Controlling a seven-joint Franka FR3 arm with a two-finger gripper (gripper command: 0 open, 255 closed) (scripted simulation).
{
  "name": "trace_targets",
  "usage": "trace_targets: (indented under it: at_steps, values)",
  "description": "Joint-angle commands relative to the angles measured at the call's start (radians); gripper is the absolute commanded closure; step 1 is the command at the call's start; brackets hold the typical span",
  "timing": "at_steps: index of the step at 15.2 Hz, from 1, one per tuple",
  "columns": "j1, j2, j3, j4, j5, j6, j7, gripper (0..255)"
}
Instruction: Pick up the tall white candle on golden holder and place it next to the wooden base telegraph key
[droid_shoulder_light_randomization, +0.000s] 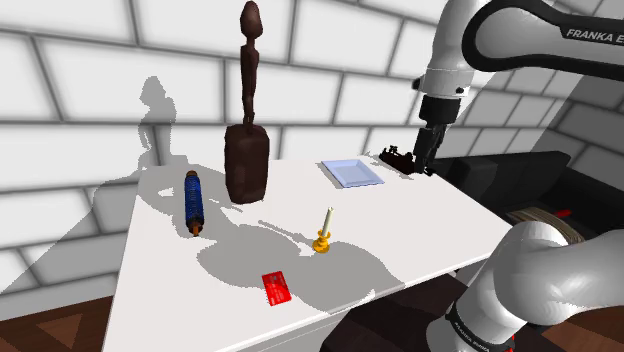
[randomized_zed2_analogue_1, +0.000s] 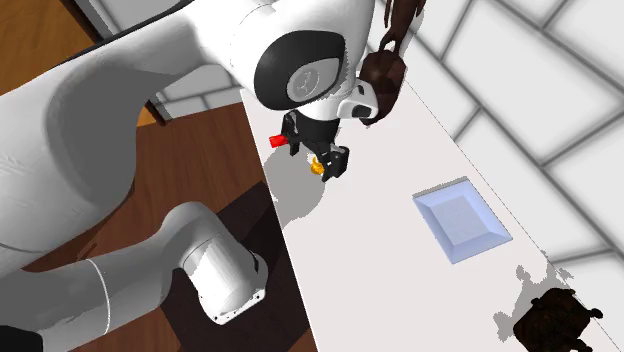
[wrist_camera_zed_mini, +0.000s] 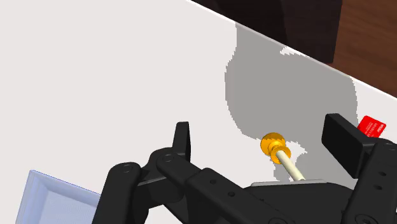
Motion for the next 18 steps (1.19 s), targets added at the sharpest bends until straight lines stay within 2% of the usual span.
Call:
trace_targets:
  at_steps: [1,9,18]
  values:
    - [0.0,0.0,0.0,0.0,0.0,0.0,0.0,0]
    - [0.055,0.295,0.066,0.032,0.022,0.161,0.018,0]
    - [0.105,0.658,0.135,0.153,0.018,0.287,0.043,0]
